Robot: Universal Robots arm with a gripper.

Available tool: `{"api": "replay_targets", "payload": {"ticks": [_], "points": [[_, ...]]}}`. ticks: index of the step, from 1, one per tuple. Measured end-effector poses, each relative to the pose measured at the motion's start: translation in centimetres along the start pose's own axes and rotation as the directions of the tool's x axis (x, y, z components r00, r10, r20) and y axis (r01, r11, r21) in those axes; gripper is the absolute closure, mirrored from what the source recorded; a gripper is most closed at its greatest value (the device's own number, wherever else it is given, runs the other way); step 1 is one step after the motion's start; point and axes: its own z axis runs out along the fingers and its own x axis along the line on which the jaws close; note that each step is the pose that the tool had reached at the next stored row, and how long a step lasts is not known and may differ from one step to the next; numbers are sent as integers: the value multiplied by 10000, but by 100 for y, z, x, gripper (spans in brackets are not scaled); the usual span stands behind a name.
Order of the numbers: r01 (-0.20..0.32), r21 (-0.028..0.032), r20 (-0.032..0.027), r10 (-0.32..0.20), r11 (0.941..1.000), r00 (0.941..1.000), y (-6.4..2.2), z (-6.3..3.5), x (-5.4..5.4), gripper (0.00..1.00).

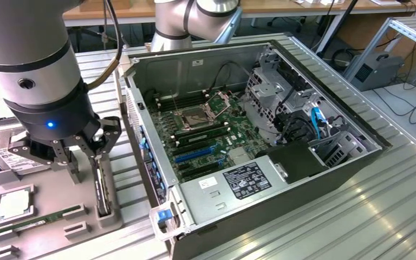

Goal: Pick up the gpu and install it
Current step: 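Pick up the gpu and move the gpu toward the slot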

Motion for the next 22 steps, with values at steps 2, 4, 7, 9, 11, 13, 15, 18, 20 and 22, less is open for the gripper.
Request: {"api": "replay_targets", "payload": {"ticks": [2,4,7,9,11,13,15,18,20,22], "points": [[0,0,0,0,10000,10000,0,0,0,64],[0,0,1,0,10000,10000,-3,1,0,64],[0,1,1,0,10000,10000,-3,1,0,50],[0,1,2,0,10000,10000,-4,5,0,50],[0,0,1,0,10000,10000,-5,28,0,50],[0,1,-3,0,10000,10000,-7,70,1,50],[-1,1,-7,1,10000,10000,-8,105,2,50],[-1,-38,-11,1,10000,10000,-8,111,1,50],[-1,-44,-15,1,10000,10000,-8,120,-14,50],[-1,-43,-22,1,10000,10000,-7,132,-25,50]]}}
